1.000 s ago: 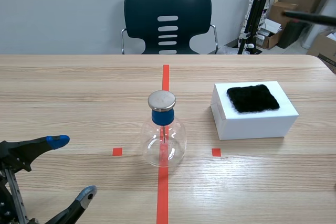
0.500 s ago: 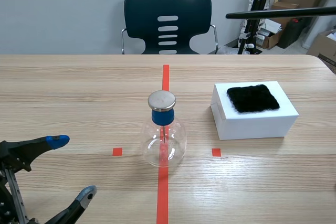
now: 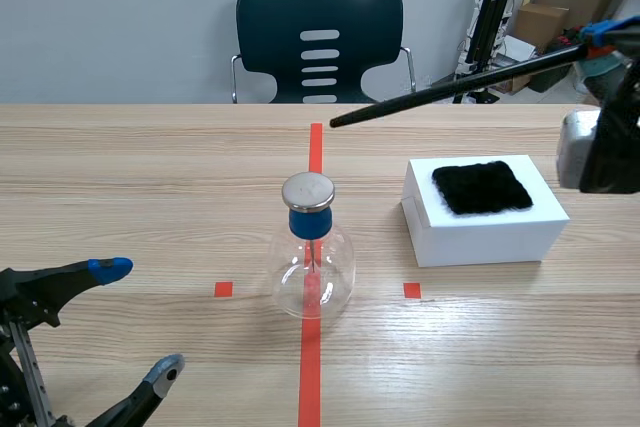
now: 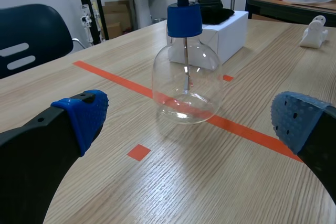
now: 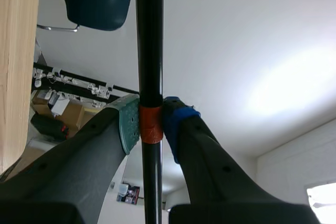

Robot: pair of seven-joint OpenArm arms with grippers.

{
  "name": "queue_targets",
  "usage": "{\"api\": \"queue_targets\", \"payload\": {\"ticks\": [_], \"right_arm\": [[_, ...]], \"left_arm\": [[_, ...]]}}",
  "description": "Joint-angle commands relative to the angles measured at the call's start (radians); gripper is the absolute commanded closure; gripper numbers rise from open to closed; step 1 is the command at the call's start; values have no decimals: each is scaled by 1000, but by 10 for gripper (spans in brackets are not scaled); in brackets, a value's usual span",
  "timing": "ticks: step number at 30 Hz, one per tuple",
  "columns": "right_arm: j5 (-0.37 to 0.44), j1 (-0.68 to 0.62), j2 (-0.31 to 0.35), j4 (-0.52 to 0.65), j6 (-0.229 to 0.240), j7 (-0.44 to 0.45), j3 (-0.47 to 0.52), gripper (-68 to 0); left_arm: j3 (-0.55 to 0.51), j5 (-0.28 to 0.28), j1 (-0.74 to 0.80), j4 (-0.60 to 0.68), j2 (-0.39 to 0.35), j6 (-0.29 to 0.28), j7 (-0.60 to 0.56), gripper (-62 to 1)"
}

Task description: Do the electroscope experiment. hold the rod still at the electroscope

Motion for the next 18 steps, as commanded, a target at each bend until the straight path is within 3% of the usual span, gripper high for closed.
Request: {"api": "queue_targets", "payload": {"ticks": [1,18], "right_arm": [[-9,24,15,16,-16,-16,6,-4],[-138,26,-27,16,-23,-41,-35,-4]], "left_arm": [[0,-6,2,13,-3,0,-20,-623],[0,-6,2,13,-3,0,-20,-623]]}}
